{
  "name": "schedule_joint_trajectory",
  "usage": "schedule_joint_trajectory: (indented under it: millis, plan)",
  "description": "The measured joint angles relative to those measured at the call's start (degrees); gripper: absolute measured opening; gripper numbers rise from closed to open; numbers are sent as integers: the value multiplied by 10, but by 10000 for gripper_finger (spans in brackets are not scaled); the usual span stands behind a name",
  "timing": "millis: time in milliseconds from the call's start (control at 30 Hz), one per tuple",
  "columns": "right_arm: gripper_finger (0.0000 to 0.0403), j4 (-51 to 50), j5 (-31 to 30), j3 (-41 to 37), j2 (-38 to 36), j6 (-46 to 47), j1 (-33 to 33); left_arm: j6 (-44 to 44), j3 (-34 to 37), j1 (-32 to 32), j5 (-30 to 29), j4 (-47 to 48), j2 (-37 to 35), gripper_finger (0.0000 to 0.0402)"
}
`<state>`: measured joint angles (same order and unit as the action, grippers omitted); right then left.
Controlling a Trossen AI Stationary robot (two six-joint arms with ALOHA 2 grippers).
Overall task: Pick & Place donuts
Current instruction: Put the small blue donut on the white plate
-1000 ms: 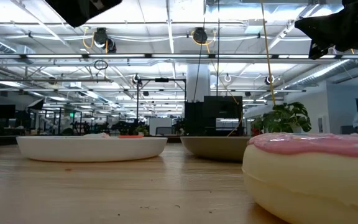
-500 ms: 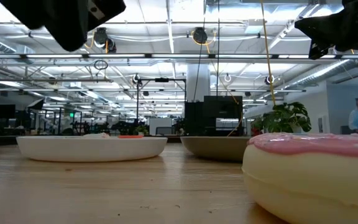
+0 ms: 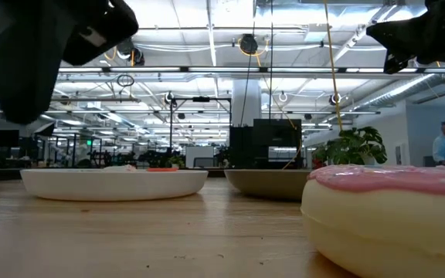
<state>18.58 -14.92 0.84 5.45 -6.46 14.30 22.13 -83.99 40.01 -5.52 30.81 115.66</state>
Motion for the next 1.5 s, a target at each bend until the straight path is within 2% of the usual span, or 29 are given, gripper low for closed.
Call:
schedule_joint_trajectory:
  millis: [833, 1233, 1367, 1500]
  plan:
    - [4, 0, 0, 0, 3, 0, 0, 9, 0, 7, -4, 26, 42, 228]
    - [4, 4, -1, 0, 6, -2, 0, 21, -2, 9, 25, 10, 65, 225]
    - [4, 4, 0, 0, 6, -2, 0, 23, -2, 5, 48, 9, 65, 185]
    - [4, 4, 0, 0, 6, -2, 0, 20, -1, 2, 70, 8, 63, 106]
